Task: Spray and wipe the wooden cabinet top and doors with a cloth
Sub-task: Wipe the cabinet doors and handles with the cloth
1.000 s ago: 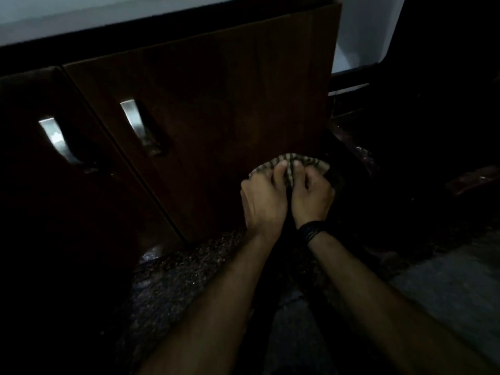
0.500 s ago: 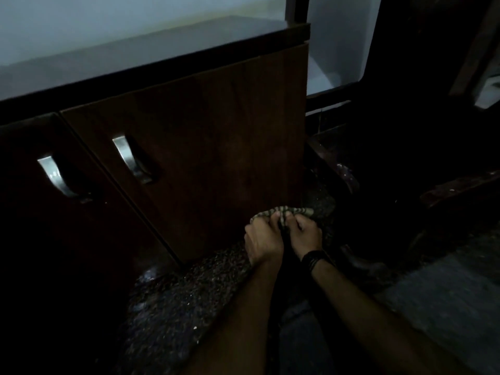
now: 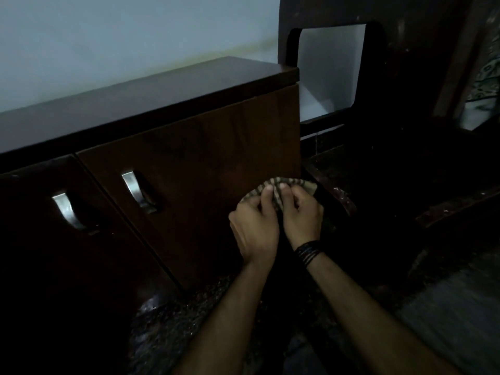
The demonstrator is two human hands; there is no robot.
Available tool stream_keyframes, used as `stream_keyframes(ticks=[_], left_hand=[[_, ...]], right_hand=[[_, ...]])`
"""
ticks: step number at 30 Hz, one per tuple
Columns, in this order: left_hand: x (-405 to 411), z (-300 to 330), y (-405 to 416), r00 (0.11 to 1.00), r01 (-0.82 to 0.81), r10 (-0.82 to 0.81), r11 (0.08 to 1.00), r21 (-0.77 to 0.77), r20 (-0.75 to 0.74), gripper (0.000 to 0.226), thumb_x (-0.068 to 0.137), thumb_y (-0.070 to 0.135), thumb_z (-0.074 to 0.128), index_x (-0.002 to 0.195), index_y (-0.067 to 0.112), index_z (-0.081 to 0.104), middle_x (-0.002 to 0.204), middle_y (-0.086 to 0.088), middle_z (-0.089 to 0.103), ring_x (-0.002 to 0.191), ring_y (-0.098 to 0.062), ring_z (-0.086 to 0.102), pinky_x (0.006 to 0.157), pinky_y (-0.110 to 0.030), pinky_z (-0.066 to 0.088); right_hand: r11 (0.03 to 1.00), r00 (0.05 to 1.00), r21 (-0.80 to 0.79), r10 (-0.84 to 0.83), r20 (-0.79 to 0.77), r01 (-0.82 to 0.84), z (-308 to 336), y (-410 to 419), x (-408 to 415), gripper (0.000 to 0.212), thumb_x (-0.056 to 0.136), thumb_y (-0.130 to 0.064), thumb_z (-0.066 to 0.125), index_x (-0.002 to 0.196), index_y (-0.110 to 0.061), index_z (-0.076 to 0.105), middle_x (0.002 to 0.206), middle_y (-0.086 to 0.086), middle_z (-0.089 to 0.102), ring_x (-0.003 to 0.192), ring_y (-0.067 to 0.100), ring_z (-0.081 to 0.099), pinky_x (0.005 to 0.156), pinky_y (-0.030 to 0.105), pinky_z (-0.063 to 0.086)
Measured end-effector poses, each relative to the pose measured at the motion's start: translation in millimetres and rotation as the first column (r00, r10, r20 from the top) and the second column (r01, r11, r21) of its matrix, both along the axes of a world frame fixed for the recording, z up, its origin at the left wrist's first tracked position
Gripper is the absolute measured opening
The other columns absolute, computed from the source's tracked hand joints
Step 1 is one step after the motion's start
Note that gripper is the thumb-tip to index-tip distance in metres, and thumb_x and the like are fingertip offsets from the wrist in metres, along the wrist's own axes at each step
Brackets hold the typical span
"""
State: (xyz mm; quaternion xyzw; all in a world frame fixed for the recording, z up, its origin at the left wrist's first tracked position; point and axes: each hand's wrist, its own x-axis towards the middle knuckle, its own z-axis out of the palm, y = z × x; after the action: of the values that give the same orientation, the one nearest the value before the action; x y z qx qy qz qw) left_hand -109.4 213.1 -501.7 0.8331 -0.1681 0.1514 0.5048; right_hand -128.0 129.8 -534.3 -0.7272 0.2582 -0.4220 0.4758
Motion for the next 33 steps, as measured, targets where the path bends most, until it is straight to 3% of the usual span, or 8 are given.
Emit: stream_keyframes(ticks=[9,13,17,19,23,26,30,33], left_hand=[[9,40,10,0.999,0.038,-0.038,0.997,-0.068,0.007,0.050,0.096,0.049,0.057,0.063,0.015,0.071,0.056,0.004,0.068,0.050,-0.008,0.065,0.055,-0.038,0.058],[6,33,23,1.000,0.012,-0.012,1.000,-0.002,-0.023,0.052,0.097,0.049,0.056,0.064,0.012,0.070,0.055,0.003,0.066,0.047,-0.009,0.062,0.052,-0.038,0.055],[4,29,55,0.997,-0.039,0.044,0.997,0.063,-0.069,0.057,0.097,0.048,0.056,0.055,0.010,0.062,0.044,0.002,0.054,0.038,-0.005,0.049,0.041,-0.021,0.035],[5,21,78,0.990,-0.093,0.101,0.992,0.084,-0.094,0.057,0.097,0.048,0.056,0.054,0.009,0.059,0.042,0.003,0.050,0.037,-0.004,0.047,0.042,-0.019,0.031],[12,-3,125,0.980,-0.171,0.181,0.979,0.108,-0.086,0.056,0.097,0.050,0.054,0.058,0.010,0.058,0.052,-0.005,0.058,0.049,-0.014,0.058,0.052,-0.035,0.044],[14,-17,157,0.967,-0.230,0.242,0.965,0.127,-0.085,0.053,0.098,0.049,0.051,0.063,0.011,0.064,0.058,-0.007,0.062,0.062,-0.022,0.065,0.058,-0.036,0.045],[18,-20,194,0.945,-0.295,0.307,0.949,0.113,-0.111,0.051,0.099,0.047,0.050,0.069,0.011,0.069,0.060,-0.004,0.063,0.062,-0.018,0.065,0.057,-0.031,0.041],[18,-13,198,0.934,-0.349,0.350,0.937,0.038,-0.073,0.046,0.101,0.044,0.048,0.079,0.012,0.073,0.068,0.002,0.067,0.060,-0.006,0.060,0.056,-0.023,0.038]], right_hand=[[0.998,0.997,-0.059,0.042,0.071,-0.037,44,3,6,0.040,0.100,-0.034,0.054,0.063,-0.020,0.050,0.057,-0.009,0.051,0.054,-0.002,0.049,0.052,0.009,0.033],[0.994,0.996,-0.066,0.091,0.020,-0.089,36,14,2,0.046,0.100,-0.032,0.053,0.057,-0.028,0.039,0.056,-0.011,0.047,0.054,-0.002,0.047,0.051,0.015,0.030],[0.981,0.984,-0.079,0.174,-0.046,-0.177,27,39,3,0.047,0.100,-0.032,0.053,0.056,-0.025,0.039,0.054,-0.007,0.047,0.052,0.005,0.048,0.053,0.028,0.033],[0.967,0.970,-0.098,0.225,-0.093,-0.234,22,57,4,0.046,0.100,-0.032,0.053,0.056,-0.023,0.041,0.053,-0.006,0.048,0.051,0.008,0.049,0.052,0.030,0.035],[0.919,0.915,-0.160,0.316,-0.253,-0.361,16,99,6,0.039,0.101,-0.034,0.051,0.064,-0.023,0.051,0.061,-0.010,0.053,0.060,0.011,0.055,0.058,0.023,0.032],[0.885,0.885,-0.207,0.341,-0.318,-0.416,20,130,11,0.038,0.102,-0.034,0.048,0.079,-0.014,0.069,0.079,0.006,0.069,0.078,0.023,0.065,0.065,0.026,0.037],[0.845,0.879,-0.299,0.345,-0.329,-0.443,25,175,13,0.040,0.104,-0.033,0.043,0.090,-0.007,0.070,0.091,0.013,0.071,0.086,0.029,0.066,0.075,0.036,0.046],[0.837,0.918,-0.380,0.339,-0.205,-0.393,34,187,18,0.046,0.102,-0.040,0.038,0.082,-0.010,0.066,0.082,0.010,0.070,0.076,0.026,0.066,0.068,0.037,0.051]])
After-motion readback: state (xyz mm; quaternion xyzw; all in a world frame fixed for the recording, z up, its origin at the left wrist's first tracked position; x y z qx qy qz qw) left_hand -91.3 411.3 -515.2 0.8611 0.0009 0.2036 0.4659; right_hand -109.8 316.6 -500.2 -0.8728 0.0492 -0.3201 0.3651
